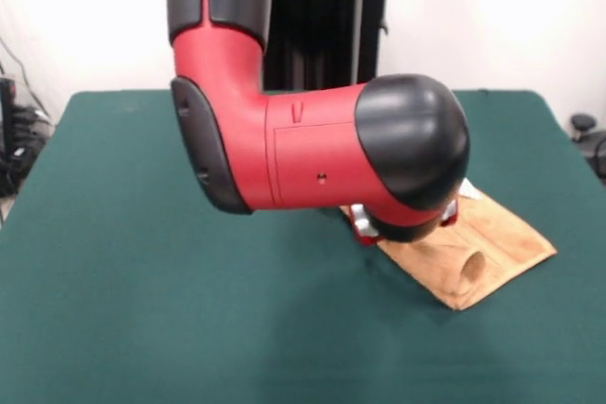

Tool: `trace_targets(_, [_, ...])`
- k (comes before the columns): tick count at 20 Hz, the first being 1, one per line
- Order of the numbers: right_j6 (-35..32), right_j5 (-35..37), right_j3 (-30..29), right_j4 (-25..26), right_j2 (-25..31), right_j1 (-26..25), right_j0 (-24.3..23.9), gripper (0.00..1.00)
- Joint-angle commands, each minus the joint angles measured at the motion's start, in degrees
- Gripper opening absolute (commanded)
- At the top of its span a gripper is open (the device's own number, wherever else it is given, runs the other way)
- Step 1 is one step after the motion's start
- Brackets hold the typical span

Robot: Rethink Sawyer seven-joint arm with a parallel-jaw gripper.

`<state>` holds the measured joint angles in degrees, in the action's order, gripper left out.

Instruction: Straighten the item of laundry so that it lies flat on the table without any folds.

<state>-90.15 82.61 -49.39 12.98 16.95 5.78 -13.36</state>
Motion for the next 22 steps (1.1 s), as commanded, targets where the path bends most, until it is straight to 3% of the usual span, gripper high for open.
trace_targets(1, [7.90,13.53,12.77,6.30,0.68,-1.57,1.44,0.00])
trace_targets(5, [4.46,15.83,12.78,5.58,1.35,-0.47,1.88,0.00])
trace_targets(12, [5.78,16.51,16.54,6.71,2.64,-1.29,2.43,0.00])
trace_targets(18, [13.94,17.39,24.84,9.65,5.78,-5.61,1.20,0.00])
trace_targets(22, [19.48,13.56,25.64,10.48,7.27,-7.12,-0.47,0.00])
